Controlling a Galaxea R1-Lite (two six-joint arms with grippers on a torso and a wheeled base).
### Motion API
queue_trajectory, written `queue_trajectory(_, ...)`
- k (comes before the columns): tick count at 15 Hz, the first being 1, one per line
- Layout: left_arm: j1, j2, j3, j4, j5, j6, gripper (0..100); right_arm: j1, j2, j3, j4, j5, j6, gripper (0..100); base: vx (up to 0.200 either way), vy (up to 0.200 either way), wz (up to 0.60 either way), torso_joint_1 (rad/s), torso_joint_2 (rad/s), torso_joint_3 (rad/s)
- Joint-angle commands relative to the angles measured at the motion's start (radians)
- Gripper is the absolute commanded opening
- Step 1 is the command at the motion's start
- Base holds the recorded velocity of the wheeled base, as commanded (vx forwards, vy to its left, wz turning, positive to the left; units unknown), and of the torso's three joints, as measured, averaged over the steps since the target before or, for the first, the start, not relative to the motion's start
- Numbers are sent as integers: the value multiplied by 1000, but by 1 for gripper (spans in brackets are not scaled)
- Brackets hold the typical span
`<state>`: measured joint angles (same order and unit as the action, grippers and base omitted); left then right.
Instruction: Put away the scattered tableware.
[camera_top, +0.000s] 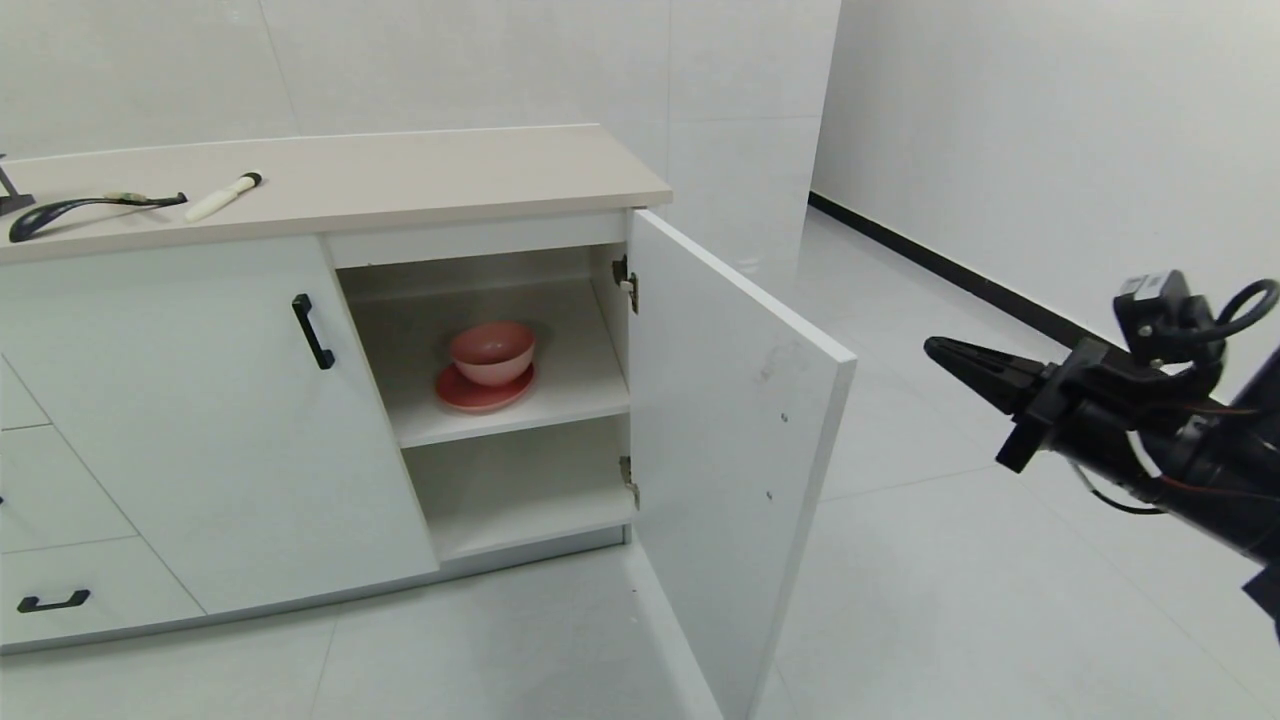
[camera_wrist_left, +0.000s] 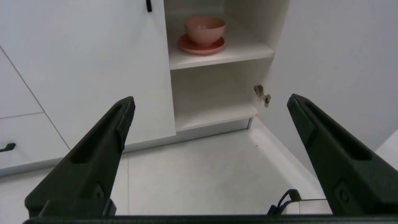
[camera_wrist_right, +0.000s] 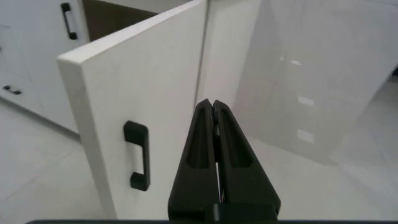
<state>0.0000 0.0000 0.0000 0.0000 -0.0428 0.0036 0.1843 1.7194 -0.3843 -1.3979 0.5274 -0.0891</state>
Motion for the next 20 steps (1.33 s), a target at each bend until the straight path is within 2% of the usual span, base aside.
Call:
queue_trajectory(1,0,0,0,0,0,1,100,57,135,-2,-52,40,-6,0,0,0,0,0,0,0)
queue_trajectory(9,0,0,0,0,0,6,100,115,264,-150,-53,59,-34,0,0,0,0,0,0,0)
queue_trajectory(13,0,0,0,2,1,9,100,219,276,-160,-55,57,-34,0,0,0,0,0,0,0)
queue_trajectory(20,0,0,0,2,1,9,100,340,276,-199,-55,51,-26,0,0,0,0,0,0,0)
